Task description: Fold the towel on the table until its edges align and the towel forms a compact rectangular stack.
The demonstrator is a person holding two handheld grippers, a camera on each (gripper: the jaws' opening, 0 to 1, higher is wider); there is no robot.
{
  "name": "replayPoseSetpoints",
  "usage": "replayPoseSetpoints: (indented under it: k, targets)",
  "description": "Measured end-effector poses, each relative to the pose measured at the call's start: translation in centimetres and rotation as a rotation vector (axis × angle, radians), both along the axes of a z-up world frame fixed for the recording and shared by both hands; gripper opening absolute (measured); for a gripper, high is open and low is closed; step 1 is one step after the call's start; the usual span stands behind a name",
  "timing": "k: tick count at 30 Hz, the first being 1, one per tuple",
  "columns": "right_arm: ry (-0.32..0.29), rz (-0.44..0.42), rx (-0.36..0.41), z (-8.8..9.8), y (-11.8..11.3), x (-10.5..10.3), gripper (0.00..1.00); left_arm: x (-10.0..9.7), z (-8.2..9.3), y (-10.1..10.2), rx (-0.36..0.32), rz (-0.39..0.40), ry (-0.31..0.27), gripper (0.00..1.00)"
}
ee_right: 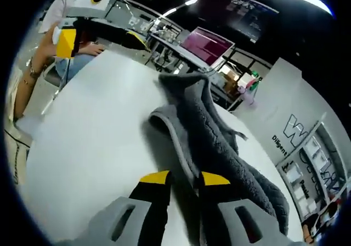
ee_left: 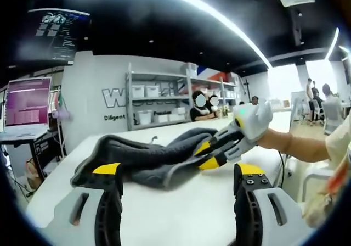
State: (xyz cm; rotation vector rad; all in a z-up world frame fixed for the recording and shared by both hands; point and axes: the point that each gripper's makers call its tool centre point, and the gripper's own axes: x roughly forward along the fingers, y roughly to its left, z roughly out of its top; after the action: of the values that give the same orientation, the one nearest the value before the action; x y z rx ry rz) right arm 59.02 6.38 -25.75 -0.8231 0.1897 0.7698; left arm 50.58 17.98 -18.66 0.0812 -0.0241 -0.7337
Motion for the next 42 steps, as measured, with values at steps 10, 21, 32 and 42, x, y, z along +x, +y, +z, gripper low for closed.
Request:
replayPoseSetpoints:
  k: [10, 21, 32, 42]
  targets:
    - [-0.074, -0.002, 0.099, 4.0, -0.2, 0.2, 0.0, -0.2, 0.0, 0.6, -0.001, 0.005, 0.003, 0.81]
    - [-0.214, -0.063, 0.182, 12.4, -0.5, 2.1, 0.0, -0.5, 0.4, 1.0, -0.006, 0.012, -0.002, 0.8]
    - [-0.332, -0.134, 0.215, 19.5, -1.4, 3.1, 0.0, -1.6, 1.9, 2.1, -0.049, 0.016, -0.034, 0.8]
    - [-0.436, -0.204, 0.209, 24.5, -2.4, 4.1, 0.0, -2.0, 2.2, 1.8, -0.06, 0.003, -0.042, 0.8]
